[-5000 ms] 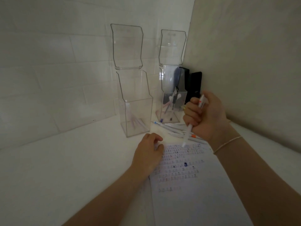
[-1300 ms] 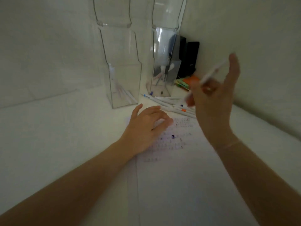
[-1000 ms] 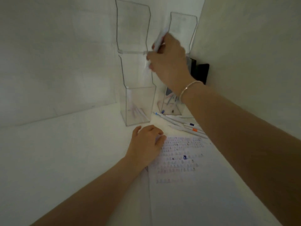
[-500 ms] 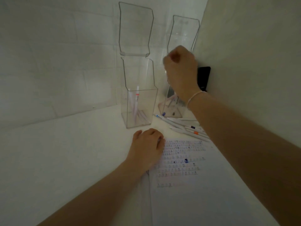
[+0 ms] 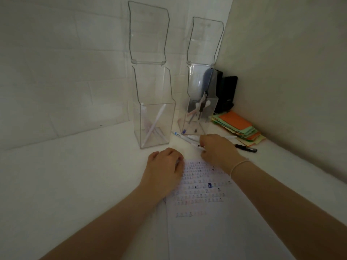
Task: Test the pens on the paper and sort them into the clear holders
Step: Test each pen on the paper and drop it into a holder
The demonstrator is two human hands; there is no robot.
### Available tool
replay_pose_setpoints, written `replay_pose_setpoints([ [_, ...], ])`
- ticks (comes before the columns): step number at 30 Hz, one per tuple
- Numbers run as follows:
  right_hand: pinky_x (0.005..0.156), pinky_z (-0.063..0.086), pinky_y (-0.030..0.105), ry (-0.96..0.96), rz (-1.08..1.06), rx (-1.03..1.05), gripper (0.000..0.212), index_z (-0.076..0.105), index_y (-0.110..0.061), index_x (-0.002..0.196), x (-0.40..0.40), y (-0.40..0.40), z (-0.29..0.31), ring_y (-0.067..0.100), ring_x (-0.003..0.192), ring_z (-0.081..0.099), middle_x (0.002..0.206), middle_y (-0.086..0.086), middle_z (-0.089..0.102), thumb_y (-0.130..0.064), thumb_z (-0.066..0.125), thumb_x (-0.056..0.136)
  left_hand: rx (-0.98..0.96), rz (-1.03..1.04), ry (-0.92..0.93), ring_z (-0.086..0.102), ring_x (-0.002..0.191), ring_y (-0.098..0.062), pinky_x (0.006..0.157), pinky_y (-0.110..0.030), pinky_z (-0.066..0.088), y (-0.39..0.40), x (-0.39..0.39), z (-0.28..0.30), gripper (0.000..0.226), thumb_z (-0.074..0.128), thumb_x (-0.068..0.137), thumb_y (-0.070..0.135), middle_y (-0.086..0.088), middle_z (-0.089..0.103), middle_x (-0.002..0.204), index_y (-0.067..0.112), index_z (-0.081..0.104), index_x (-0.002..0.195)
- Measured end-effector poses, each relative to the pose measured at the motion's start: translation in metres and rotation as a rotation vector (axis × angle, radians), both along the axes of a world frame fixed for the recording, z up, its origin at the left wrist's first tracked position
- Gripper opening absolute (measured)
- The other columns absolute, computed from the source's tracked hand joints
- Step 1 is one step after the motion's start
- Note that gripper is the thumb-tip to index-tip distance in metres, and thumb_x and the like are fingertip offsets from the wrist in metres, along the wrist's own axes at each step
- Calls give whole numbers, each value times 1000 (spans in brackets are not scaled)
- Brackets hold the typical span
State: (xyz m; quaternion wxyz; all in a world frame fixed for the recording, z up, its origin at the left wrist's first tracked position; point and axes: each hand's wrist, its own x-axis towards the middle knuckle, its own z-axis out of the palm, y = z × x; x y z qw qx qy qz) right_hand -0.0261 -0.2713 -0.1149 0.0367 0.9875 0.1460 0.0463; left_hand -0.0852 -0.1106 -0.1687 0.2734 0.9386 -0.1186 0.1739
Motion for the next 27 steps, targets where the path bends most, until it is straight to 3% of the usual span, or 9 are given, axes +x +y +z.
replay_pose_setpoints([
  [4,72,38,30,-81,46,-154,19,54,-15,109,-2,3,3,24,95,59,108,6,61,-16,45,93,-6,-6,-9,55,101,-12,100,-30,30,0,-1,0,22,46,94,27,7,60,110,20,62,107],
  [6,69,35,28,-131,14,-37,18,53,-15,108,-5,1,11,23,90,58,100,5,60,-20,46,92,-9,-8,-13,55,99,-13,99,-29,29,0,-1,0,22,46,94,26,7,60,108,19,62,106],
  [8,60,35,24,-254,-33,309,9,51,-14,95,-9,-2,23,20,74,51,80,1,53,-20,50,90,-5,-8,-18,55,99,-13,98,-29,29,0,-1,0,22,45,94,27,7,60,108,20,62,106],
  [10,47,37,15,-293,-123,870,10,46,-10,86,-7,-4,37,17,58,45,68,2,47,-16,51,90,-1,-9,-14,55,100,-12,99,-28,28,1,-1,-1,22,45,94,27,8,59,109,20,61,107],
  [13,34,25,18,63,-280,1718,16,38,-11,70,-10,-12,60,12,37,34,58,5,41,-11,39,86,-8,-11,-11,55,100,-13,100,-29,29,0,-1,0,22,45,94,26,6,60,109,19,62,107],
  [15,37,16,15,426,-248,2013,23,31,-17,61,-17,-19,69,11,33,22,48,0,33,-25,41,81,-9,-12,-10,55,99,-12,100,-29,29,0,-2,0,22,45,94,26,7,60,108,19,62,107],
  [18,39,13,17,675,-157,2094,49,30,-19,57,-26,-23,66,11,31,19,40,-3,25,-57,37,87,-9,-10,-9,55,99,-12,100,-27,27,1,-3,0,22,45,94,26,7,59,108,19,62,107],
  [24,39,8,18,750,-85,2225,52,40,-18,42,-34,-19,55,9,29,18,37,-4,24,-34,30,91,-5,-12,-3,54,101,-12,100,-27,26,1,-3,0,22,45,94,26,7,59,110,19,61,108],
  [27,37,11,18,754,-87,2254,51,39,-17,49,-41,-18,55,9,30,19,39,-4,25,-44,36,93,-3,-13,6,54,102,-13,101,-29,27,1,-2,0,23,45,94,26,7,59,111,19,62,108],
])
